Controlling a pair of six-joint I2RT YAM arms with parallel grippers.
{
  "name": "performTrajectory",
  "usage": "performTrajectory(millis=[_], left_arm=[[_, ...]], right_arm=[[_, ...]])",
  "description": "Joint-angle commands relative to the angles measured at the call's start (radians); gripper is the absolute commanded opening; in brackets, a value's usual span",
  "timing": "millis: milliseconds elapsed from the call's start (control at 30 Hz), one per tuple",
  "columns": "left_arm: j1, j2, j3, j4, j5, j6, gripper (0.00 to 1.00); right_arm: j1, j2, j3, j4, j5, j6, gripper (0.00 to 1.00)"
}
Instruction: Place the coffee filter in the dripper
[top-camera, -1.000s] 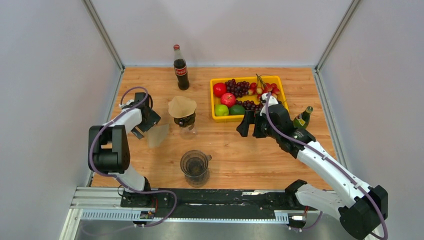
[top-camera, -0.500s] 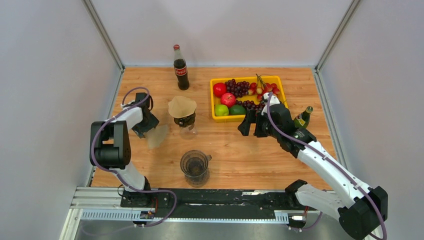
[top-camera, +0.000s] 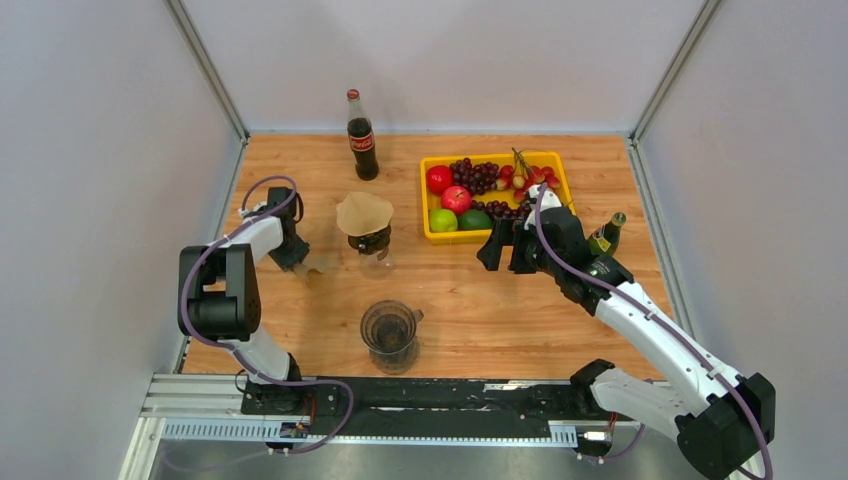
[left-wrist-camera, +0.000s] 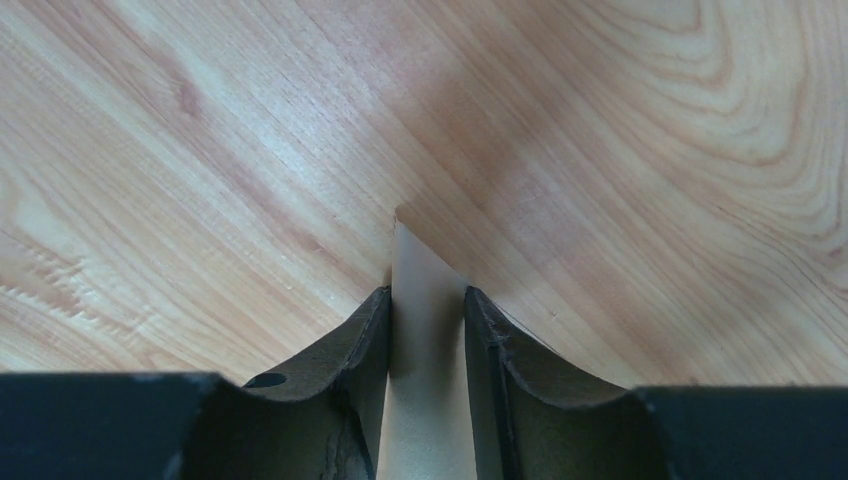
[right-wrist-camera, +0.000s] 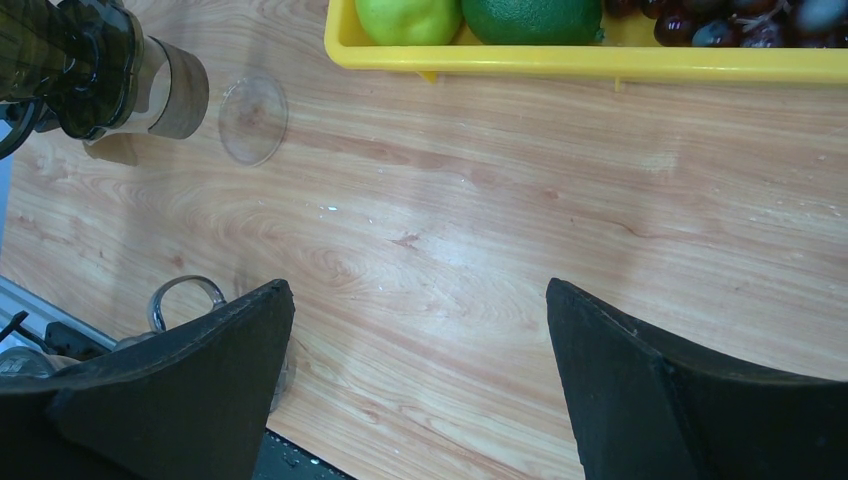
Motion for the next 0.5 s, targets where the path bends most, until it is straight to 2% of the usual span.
performTrajectory(millis=[0, 133, 467], left_arm=[[-0.005, 0.014, -0.048, 0.018, 0.117, -0.021, 0.39], [-0.004, -0.070, -0.056, -0.003, 0.091, -0.026, 0.33], [-0.005, -0.370, -0.112, -0.057, 0.063, -0.054, 0.31]], right_arm=[[-0.005, -0.016, -0.004, 0.022, -0.001, -0.010, 1.00], [-0.005, -0.024, -0.003, 0.023, 0.003, -0.008, 1.00], [-0.005, -0.064, 0.011, 0.030, -0.039, -0.018, 1.00]])
